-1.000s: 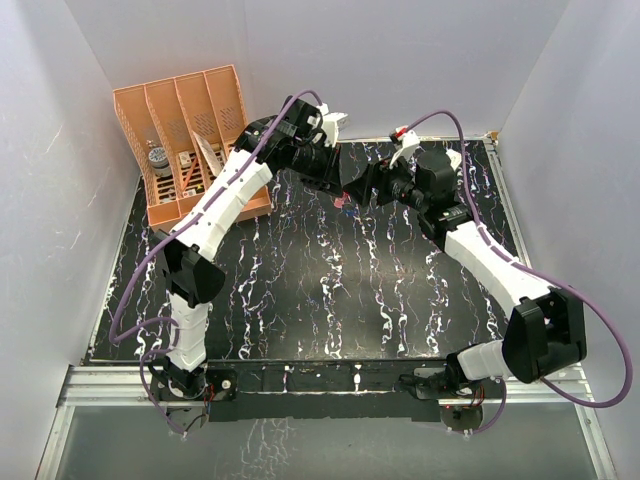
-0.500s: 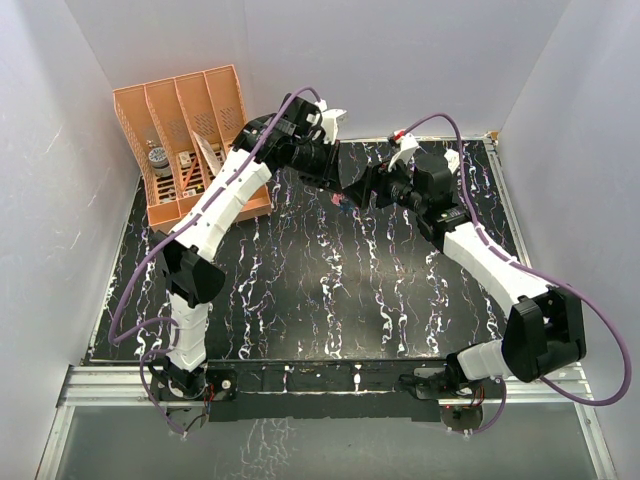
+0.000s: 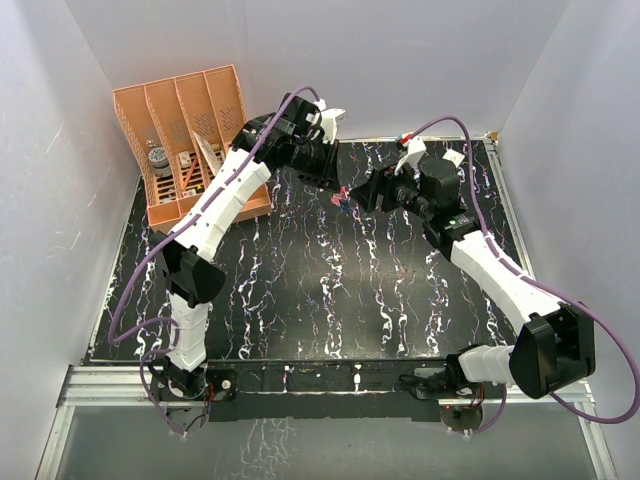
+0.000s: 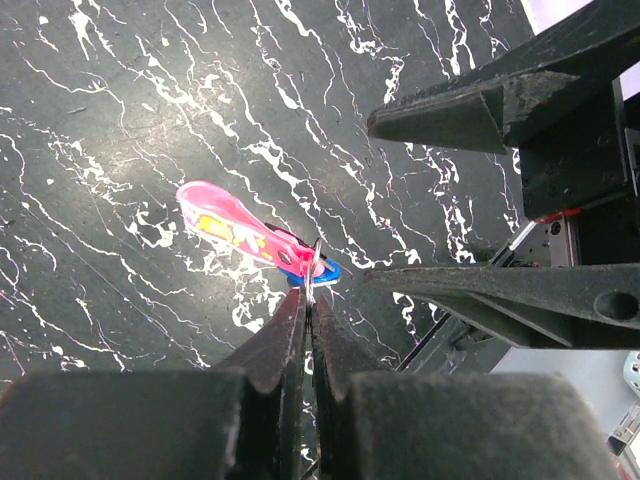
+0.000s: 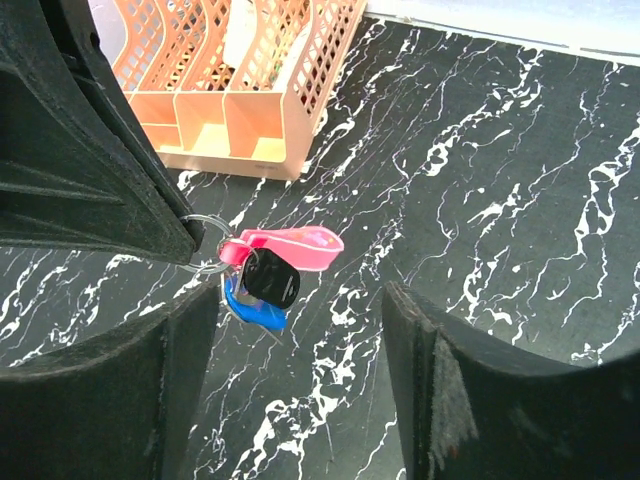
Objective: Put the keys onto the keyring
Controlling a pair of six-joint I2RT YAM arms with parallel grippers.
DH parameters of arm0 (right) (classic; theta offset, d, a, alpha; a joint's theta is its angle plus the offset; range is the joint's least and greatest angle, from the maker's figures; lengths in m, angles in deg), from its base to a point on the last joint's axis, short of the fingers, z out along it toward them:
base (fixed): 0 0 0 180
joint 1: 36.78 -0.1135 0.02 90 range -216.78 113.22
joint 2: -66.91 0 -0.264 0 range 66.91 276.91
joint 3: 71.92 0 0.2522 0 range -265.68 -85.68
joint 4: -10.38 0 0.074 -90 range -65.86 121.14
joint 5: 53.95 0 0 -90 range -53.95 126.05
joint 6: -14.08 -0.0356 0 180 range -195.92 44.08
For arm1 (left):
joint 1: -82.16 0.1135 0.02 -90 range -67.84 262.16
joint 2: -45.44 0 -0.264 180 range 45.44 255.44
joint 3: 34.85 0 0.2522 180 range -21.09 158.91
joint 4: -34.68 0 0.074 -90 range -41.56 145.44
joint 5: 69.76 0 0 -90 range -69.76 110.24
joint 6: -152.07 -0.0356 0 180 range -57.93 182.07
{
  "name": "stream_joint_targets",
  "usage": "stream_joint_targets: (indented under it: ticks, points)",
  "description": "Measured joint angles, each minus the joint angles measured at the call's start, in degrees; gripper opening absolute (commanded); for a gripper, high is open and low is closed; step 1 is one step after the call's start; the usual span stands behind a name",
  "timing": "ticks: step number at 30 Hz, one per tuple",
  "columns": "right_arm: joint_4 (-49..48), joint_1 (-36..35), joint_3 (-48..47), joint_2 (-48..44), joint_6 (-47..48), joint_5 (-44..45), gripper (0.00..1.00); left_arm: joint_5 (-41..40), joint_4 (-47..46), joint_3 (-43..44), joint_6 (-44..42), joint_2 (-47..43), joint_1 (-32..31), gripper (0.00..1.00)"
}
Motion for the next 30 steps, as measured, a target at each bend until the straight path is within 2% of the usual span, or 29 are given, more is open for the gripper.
stream_joint_targets:
  ticks: [4, 21, 23, 26, 30]
  points:
    - [0.1, 0.0, -0.2, 0.3, 0.1, -0.9, 0.53, 0.4, 0.0, 0.0, -0.3, 0.0, 0.0, 0.00]
    - [-2.1, 0.0, -1.5, 2.4, 1.6, -6.3, 0.50, 7.3, 0.0, -0.3, -3.1, 0.0, 0.0, 0.00]
    - [-2.1, 0.0, -1.5, 2.4, 1.7, -6.5, 0.46, 7.5, 0.0, -0.4, -3.3, 0.0, 0.0, 0.00]
    - [-2.3, 0.0, -1.5, 2.4, 1.8, -7.2, 0.29, 7.9, -0.1, -0.5, -3.6, 0.0, 0.1, 0.00]
    - [-3.0, -0.4, -1.5, 2.4, 1.7, -8.2, 0.25, 8.2, -0.5, -0.6, -4.0, 0.0, 0.1, 0.00]
